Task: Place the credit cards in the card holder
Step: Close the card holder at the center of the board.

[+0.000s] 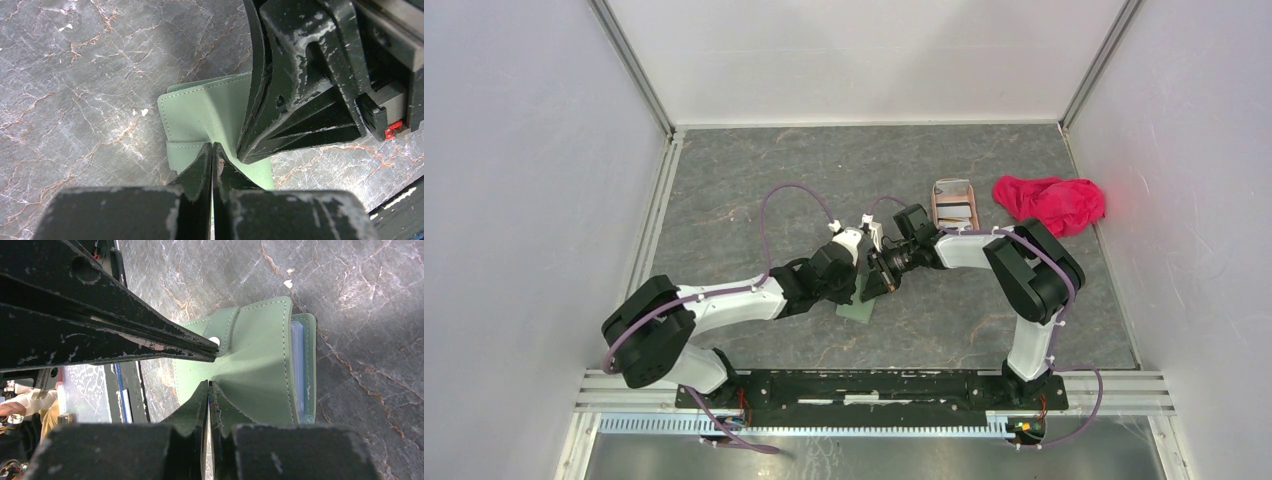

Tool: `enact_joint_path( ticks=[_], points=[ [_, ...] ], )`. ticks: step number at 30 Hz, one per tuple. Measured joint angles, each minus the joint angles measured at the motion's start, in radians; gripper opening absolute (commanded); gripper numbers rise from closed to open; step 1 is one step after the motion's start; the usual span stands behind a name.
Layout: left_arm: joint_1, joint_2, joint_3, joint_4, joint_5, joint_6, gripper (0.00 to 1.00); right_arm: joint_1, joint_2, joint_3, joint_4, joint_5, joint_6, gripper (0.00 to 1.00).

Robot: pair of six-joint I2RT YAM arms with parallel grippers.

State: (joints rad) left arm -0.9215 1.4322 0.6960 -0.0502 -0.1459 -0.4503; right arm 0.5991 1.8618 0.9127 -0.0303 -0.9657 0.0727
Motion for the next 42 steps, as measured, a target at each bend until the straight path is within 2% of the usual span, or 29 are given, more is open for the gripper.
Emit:
enact_joint_path(
  ticks=[36, 39, 42],
  points=[
    [-0.002, -0.008, -0.032, 0.023, 0.093, -0.002, 0.02, -0.005, 0.005, 0.0, 0.003, 0.0, 0.01, 0.09],
    [-0.002, -0.046, -0.032, 0.017, 0.095, -0.002, 0.16, -0.005, 0.005, 0.0, 0.003, -0.001, 0.01, 0.09],
    [-0.002, -0.144, -0.032, 0.014, 0.09, -0.004, 0.22, -0.005, 0.005, 0.0, 0.003, -0.002, 0.01, 0.1]
  ],
)
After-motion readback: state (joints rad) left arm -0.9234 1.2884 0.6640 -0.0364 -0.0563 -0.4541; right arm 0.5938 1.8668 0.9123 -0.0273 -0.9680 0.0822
